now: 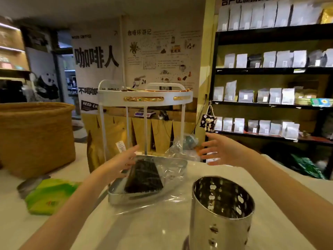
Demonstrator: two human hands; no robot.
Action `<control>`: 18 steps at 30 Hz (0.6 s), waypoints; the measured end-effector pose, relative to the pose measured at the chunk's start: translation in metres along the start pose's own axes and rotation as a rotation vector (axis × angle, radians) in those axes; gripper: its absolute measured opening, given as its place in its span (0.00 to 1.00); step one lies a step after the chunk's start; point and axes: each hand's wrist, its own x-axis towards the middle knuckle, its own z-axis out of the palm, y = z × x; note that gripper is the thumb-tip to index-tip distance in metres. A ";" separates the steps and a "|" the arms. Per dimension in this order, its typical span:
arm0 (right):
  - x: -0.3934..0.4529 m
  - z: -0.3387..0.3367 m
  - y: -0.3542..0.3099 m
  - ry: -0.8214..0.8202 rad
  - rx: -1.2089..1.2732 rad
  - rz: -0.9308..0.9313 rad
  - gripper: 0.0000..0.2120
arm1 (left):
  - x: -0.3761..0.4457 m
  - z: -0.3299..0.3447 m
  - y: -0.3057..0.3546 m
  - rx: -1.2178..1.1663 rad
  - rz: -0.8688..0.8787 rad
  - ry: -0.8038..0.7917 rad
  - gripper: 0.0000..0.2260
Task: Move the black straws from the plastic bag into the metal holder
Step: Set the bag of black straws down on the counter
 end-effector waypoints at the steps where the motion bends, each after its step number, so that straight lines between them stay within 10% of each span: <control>1: 0.008 0.001 0.006 0.001 -0.008 0.027 0.24 | 0.005 0.002 -0.002 -0.024 0.008 0.027 0.28; 18: 0.075 0.011 0.065 -0.029 0.042 0.202 0.09 | 0.052 0.008 -0.032 -0.029 -0.265 0.061 0.24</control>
